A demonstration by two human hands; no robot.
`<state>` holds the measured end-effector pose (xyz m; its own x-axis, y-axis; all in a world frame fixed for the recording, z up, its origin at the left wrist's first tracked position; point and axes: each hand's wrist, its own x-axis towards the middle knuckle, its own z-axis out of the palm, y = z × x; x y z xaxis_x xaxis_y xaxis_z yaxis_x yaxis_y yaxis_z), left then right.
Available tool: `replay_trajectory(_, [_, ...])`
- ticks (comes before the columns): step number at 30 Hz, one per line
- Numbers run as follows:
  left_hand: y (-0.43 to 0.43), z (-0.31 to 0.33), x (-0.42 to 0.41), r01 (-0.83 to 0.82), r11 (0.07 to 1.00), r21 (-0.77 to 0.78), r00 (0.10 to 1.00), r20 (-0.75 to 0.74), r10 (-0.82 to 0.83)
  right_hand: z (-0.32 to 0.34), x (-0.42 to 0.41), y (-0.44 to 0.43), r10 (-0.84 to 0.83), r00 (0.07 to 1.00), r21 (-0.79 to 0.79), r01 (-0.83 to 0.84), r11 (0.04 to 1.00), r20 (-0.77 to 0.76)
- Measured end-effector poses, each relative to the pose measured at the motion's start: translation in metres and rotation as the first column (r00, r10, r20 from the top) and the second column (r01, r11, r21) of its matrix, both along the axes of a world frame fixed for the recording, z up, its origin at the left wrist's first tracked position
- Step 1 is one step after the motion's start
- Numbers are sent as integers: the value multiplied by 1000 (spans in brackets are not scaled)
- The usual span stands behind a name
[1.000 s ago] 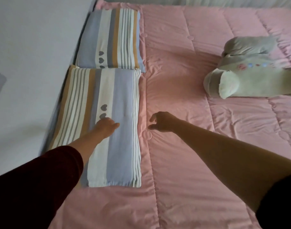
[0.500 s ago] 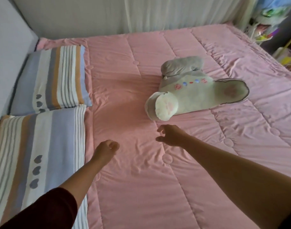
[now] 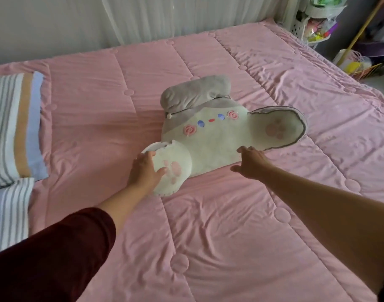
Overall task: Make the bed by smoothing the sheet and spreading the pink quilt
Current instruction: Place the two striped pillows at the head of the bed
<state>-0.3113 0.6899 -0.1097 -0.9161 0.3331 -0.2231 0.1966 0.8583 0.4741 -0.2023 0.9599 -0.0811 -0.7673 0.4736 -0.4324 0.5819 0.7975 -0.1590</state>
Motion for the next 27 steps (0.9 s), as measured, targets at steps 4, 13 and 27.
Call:
replay_trajectory(4, [56,-17,-43,89,988,-130,994,-53,-96,-26,-40,27,-25,999,17,26,1000,-33])
replay_trajectory(13, [140,-114,-122,-148,971,-186,950,248,193,-93,-128,43,108,994,180,-109,978,14])
replay_trajectory(27, [140,-163,-146,-406,914,11,884,261,389,-139,-161,55,227,974,323,-221,920,20])
